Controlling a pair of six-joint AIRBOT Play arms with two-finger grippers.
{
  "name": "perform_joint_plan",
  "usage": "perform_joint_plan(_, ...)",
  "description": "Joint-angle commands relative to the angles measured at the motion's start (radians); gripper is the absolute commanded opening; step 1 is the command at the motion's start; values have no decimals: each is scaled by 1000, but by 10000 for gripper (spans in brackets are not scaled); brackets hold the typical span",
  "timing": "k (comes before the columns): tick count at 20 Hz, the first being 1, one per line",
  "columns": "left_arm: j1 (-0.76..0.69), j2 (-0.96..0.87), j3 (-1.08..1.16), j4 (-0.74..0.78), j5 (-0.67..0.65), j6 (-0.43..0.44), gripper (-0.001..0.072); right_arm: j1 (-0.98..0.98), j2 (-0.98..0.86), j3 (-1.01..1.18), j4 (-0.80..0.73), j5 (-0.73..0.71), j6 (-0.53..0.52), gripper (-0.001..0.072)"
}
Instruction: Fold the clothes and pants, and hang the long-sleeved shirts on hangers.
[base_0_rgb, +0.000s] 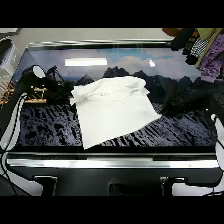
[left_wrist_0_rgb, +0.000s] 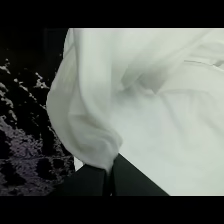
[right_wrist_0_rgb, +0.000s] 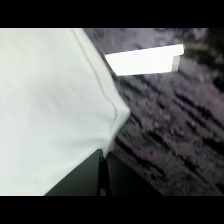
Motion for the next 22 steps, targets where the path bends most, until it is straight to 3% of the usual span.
perform_joint_plan(1, 16, 31, 1, 0, -41, 0, 15, -21, 5, 245, -110, 129, 197, 28)
perform_joint_plan(4, 16, 66, 1, 0, -111, -1, 15, -16, -91, 491, -205, 249, 354, 29)
perform_joint_plan(7, -3, 70, 0, 0, -212, -1, 15, -16, -259, 658, -192, 212, 502, 30)
perform_joint_plan(8, -14, 70, 0, 0, -235, 0, 15, -16, -299, 668, -132, 193, 509, 53)
perform_joint_plan(10, -34, 70, 0, 0, -247, 0, 15, -16, -344, 668, -26, 119, 508, 322)
perform_joint_plan(11, -41, 70, 0, 0, -246, -1, 15, -17, -344, 669, -17, 78, 497, 496)
perform_joint_plan(12, -47, 69, 0, 0, -246, -1, 15, -23, -328, 669, -15, 35, 451, 522)
perform_joint_plan(14, -51, 69, 0, -3, -246, 0, 15, -53, -265, 669, -14, -72, 260, 440)
perform_joint_plan(15, -51, 69, 0, -3, -246, 0, 15, -72, -228, 669, -24, -144, 153, 434)
perform_joint_plan(17, -51, 69, 0, -3, -246, 0, 15, -119, -159, 654, -46, -301, 34, 434)
perform_joint_plan(22, -51, 69, 0, -4, -246, 16, 15, -136, 66, 189, 74, -285, 28, 435)
